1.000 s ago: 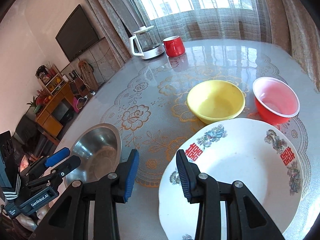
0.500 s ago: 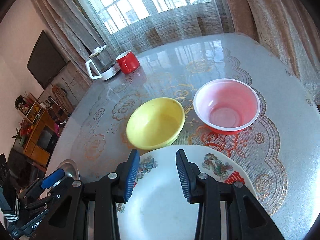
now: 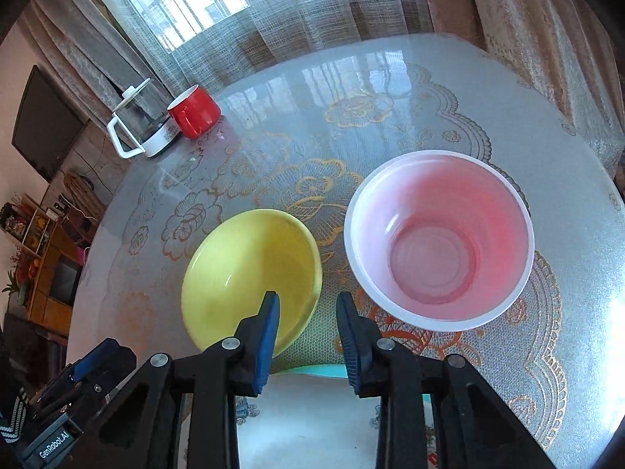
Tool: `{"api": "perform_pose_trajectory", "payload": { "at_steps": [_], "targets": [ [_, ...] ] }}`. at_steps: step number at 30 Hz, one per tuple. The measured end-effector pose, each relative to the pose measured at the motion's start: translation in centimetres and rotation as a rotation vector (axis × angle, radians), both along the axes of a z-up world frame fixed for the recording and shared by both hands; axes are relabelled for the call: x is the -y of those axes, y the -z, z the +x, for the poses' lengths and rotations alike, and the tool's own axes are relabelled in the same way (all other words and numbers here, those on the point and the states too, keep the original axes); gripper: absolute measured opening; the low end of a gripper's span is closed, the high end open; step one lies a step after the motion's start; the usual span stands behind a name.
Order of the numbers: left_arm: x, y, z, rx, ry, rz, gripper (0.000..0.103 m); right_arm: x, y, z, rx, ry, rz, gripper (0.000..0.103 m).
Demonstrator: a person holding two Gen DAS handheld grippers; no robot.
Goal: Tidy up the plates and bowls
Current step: 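Open both grippers and grip the yellow bowl rim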
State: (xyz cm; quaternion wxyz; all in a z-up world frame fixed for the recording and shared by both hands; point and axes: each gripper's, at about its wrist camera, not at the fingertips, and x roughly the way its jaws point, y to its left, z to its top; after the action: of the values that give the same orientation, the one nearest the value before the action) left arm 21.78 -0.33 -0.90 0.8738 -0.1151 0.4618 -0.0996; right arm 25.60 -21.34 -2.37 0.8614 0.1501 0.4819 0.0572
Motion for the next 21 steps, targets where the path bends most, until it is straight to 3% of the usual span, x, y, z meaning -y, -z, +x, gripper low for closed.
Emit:
{"api": "perform_pose_trajectory", "payload": {
  "at_steps": [8, 13, 15, 18, 21],
  "targets": [
    [1.5, 1.2, 2.9, -0.041, 0.003, -0.007, 0.048, -0.3, 1.4, 1.0, -0.04, 0.009, 0.011, 0.026],
    [2.2, 2.6, 4.3, -0.097, 0.015, 0.003, 0.044, -0.8, 1.8, 1.4, -0.041, -0.01, 0.002, 0.018],
    [2.7, 2.9, 4.6, -0.107, 0.023, 0.009, 0.033, -1.2, 1.9, 1.5, -0.04, -0.025, -0.006, 0.015],
    [3.3, 2.6, 4.2, -0.082, 0.06, 0.018, 0.025, -1.7, 1.9, 1.5, -0.032, -0.042, -0.014, 0.014],
    [3.5, 2.3, 3.8, -0.056, 0.068, 0.041, 0.025, -2.1, 1.4, 1.4, -0.01, -0.054, -0.026, 0.014]
  ]
}}
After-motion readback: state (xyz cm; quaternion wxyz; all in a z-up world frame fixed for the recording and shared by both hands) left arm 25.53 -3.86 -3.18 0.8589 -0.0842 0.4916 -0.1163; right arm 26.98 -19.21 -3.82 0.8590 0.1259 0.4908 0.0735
